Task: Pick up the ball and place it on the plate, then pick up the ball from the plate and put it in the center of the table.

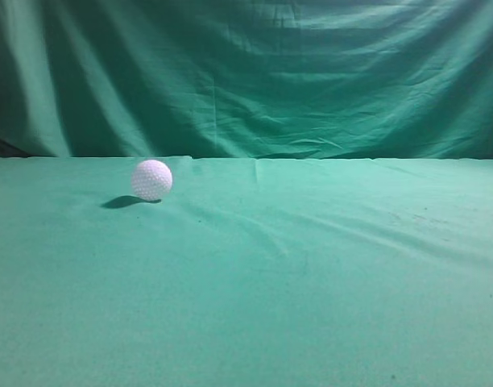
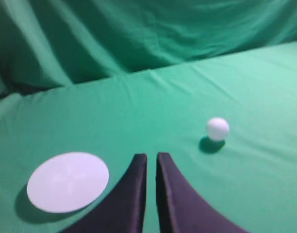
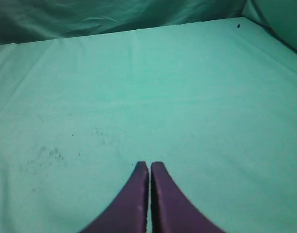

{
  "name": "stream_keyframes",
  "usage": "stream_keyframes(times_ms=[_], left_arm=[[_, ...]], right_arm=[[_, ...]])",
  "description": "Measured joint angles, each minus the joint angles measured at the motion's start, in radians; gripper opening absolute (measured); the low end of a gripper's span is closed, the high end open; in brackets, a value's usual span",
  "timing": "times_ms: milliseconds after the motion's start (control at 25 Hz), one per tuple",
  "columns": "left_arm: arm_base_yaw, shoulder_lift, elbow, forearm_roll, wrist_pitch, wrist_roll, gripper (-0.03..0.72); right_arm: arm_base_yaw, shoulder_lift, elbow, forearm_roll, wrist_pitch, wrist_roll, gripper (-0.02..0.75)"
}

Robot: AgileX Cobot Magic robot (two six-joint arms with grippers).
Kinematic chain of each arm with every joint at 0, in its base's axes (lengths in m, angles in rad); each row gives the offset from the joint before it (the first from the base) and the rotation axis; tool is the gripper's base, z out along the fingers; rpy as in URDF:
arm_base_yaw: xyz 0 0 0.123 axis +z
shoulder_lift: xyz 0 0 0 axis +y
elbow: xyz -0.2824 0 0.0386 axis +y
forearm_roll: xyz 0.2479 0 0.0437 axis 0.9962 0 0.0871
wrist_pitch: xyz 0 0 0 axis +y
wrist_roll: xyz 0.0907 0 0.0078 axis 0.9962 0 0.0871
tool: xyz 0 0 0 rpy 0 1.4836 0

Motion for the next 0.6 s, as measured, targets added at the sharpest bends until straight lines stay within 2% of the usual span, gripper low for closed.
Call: stream_keyframes(times_ms=[360, 600], left_arm=[[0.000, 0.000, 0.141, 0.054, -0.020, -0.004, 0.046], [0.000, -0.002, 0.143, 0.083, 0.015, -0.044, 0.046]], right_arm=[[0.000, 0.000, 0.000, 0.000, 0.000, 0.000, 0.000], [0.000, 0.000, 0.000, 0.000, 0.000, 0.000, 0.000]])
